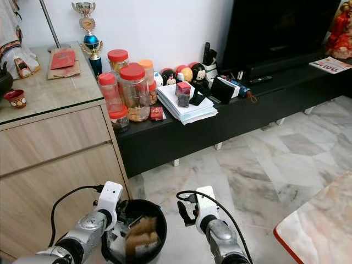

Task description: Picking trash to rubbish bin

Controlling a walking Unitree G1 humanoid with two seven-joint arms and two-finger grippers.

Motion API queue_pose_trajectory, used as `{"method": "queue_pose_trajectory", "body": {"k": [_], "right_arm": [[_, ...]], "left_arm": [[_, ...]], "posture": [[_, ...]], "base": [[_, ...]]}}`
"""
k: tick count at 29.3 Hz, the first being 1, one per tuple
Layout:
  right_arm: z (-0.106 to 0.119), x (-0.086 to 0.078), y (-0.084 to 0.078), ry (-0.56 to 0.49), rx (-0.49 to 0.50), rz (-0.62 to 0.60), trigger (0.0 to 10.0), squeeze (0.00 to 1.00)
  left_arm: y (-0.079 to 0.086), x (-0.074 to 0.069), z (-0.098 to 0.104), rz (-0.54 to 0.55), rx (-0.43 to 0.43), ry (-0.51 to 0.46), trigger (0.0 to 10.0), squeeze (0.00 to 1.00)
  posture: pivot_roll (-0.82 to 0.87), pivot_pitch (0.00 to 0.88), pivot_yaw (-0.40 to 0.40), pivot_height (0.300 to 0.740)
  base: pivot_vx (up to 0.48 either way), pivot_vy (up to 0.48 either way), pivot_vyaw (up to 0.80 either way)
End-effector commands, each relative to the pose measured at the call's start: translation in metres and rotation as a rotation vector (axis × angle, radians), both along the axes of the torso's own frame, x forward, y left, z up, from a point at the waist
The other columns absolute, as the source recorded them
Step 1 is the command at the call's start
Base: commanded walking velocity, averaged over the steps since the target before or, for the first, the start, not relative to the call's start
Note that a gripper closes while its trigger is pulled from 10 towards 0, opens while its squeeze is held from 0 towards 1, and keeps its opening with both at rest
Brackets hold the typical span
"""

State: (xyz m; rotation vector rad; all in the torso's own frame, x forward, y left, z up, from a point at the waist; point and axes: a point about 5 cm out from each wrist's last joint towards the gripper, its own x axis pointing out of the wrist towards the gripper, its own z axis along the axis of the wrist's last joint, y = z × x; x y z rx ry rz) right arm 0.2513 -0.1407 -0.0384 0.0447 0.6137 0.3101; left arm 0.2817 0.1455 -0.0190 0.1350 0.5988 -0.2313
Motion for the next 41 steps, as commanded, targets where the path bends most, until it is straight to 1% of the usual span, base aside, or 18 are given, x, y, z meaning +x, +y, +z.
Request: {"method": "queue_pose_trajectory", "body": {"k": [1, 3, 4, 5, 7, 9, 10, 12, 13, 14, 16, 17, 18, 20, 23, 28, 36, 41], "right_arm": [[0.0, 0.0, -0.004, 0.0, -0.007, -0.018, 10.0, 0.0], [-0.001, -0.002, -0.006, 0.004, -0.012, -0.027, 10.0, 0.0], [-0.003, -0.003, -0.009, 0.011, -0.016, -0.042, 10.0, 0.0], [-0.004, -0.005, -0.01, 0.018, -0.022, -0.05, 10.0, 0.0], [-0.007, -0.008, -0.012, 0.032, -0.035, -0.067, 10.0, 0.0], [-0.011, -0.013, -0.015, 0.054, -0.047, -0.101, 10.0, 0.0], [-0.015, -0.018, -0.019, 0.074, -0.062, -0.135, 10.0, 0.0], [-0.018, -0.022, -0.021, 0.094, -0.075, -0.153, 10.0, 0.0], [-0.022, -0.028, -0.024, 0.119, -0.083, -0.175, 10.0, 0.0], [-0.022, -0.028, -0.024, 0.119, -0.083, -0.175, 10.0, 0.0], [-0.029, -0.04, -0.028, 0.162, -0.092, -0.212, 10.0, 0.0], [-0.031, -0.043, -0.029, 0.171, -0.093, -0.22, 10.0, 0.0], [-0.033, -0.047, -0.03, 0.188, -0.098, -0.235, 10.0, 0.0], [-0.035, -0.049, -0.031, 0.195, -0.101, -0.241, 10.0, 0.0], [-0.04, -0.059, -0.035, 0.225, -0.113, -0.269, 10.0, 0.0], [-0.043, -0.066, -0.038, 0.247, -0.127, -0.288, 10.0, 0.0], [-0.044, -0.068, -0.037, 0.255, -0.13, -0.299, 10.0, 0.0], [-0.044, -0.068, -0.036, 0.254, -0.129, -0.301, 10.0, 0.0]], "left_arm": [[0.004, 0.003, 0.003, 0.014, 0.009, -0.014, 10.0, 1.0], [0.005, 0.003, 0.003, 0.018, 0.012, -0.013, 10.0, 1.0], [0.006, 0.002, 0.002, 0.024, 0.023, -0.012, 10.0, 0.09], [0.008, 0.001, 0.001, 0.03, 0.034, -0.009, 10.0, 0.0], [0.012, -0.002, -0.002, 0.045, 0.063, 0.001, 10.0, 0.0], [0.021, -0.009, -0.008, 0.083, 0.103, 0.021, 10.0, 0.0], [0.03, -0.017, -0.013, 0.119, 0.134, 0.041, 10.0, 0.0], [0.035, -0.022, -0.017, 0.141, 0.146, 0.056, 10.0, 0.0], [0.043, -0.032, -0.024, 0.173, 0.157, 0.087, 10.0, 0.0], [0.043, -0.032, -0.024, 0.173, 0.157, 0.087, 10.0, 0.0], [0.055, -0.054, -0.036, 0.221, 0.169, 0.144, 10.0, 0.0], [0.057, -0.058, -0.039, 0.232, 0.168, 0.155, 10.0, 0.0], [0.06, -0.065, -0.043, 0.26, 0.154, 0.175, 10.0, 0.0], [0.061, -0.068, -0.044, 0.271, 0.15, 0.184, 10.0, 0.0], [0.065, -0.082, -0.052, 0.312, 0.15, 0.227, 10.0, 0.0], [0.064, -0.086, -0.054, 0.311, 0.152, 0.245, 10.0, 0.0], [0.061, -0.075, -0.049, 0.296, 0.143, 0.22, 10.0, 0.0], [0.061, -0.074, -0.048, 0.295, 0.144, 0.218, 10.0, 0.0]], "posture": [[-0.1, 0.0, -0.021, 0.74], [-0.1, 0.0, -0.021, 0.74], [-0.1, 0.0, -0.021, 0.74], [-0.1, 0.0, -0.021, 0.74], [-0.09, 0.0, -0.02, 0.74], [-0.09, 0.0, -0.016, 0.74], [-0.09, 0.0, -0.016, 0.74], [-0.09, 0.0, -0.016, 0.74], [-0.09, 0.0, -0.012, 0.74], [-0.09, 0.0, -0.012, 0.74], [-0.08, 0.0, -0.007, 0.74], [-0.08, 0.0, -0.007, 0.74], [-0.08, 0.0, -0.007, 0.74], [-0.08, 0.0, -0.007, 0.74], [-0.08, 0.0, -0.007, 0.74], [-0.08, 0.0, -0.007, 0.74], [-0.1, 0.0, 0.006, 0.74], [-0.1, 0.0, 0.006, 0.74]], "base": [[0.0, 0.0, 0.0], [0.0, 0.0, 0.0], [0.0, 0.0, 0.0], [0.0, 0.0, 0.0], [0.0, 0.0, 0.0], [0.0, 0.0, 0.0], [0.0, 0.0, 0.0], [0.0, 0.0, 0.0], [0.0, 0.0, 0.0], [0.0, 0.0, 0.0], [0.0, 0.0, 0.0], [0.0, 0.0, 0.0], [0.0, 0.0, 0.0], [0.0, 0.0, 0.0], [-0.249, 0.0, 0.0], [-0.263, 0.0, 0.0], [-0.266, 0.0, 0.0], [-0.27, 0.0, 0.0]]}}
